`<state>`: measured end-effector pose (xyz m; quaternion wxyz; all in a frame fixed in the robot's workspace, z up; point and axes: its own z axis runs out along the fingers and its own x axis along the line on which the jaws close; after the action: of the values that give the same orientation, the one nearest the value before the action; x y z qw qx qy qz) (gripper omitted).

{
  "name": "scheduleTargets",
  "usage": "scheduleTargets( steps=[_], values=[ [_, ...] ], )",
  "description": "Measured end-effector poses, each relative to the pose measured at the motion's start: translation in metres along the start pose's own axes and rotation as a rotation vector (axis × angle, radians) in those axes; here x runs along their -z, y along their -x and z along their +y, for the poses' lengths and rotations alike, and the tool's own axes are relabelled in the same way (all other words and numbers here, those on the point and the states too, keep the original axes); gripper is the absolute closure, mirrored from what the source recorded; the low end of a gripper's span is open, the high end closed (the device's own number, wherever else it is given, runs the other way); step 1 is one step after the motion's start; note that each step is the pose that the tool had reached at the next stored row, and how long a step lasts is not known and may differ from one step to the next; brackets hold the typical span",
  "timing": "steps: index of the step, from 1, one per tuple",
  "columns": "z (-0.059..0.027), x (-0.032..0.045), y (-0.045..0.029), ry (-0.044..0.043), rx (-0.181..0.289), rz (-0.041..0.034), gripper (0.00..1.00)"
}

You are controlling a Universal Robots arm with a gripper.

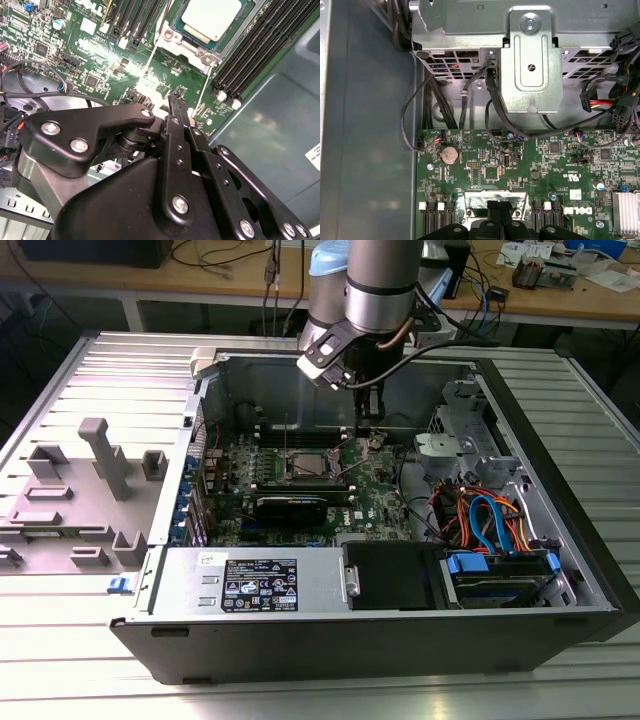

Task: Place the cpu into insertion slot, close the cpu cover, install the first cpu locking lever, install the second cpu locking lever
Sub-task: 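Close the cpu cover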

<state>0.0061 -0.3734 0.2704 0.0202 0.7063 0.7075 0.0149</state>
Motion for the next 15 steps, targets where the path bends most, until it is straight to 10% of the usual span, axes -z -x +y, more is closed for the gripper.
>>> scheduleTargets(
  steps=[4,15],
  values=[
    [0.0121,-0.0059,0.0,-0.0034,0.0,-0.002,0.89],
    [0.0349,-0.0212,-0.0001,-0.0476,0.001,-0.0031,0.89]
  ],
)
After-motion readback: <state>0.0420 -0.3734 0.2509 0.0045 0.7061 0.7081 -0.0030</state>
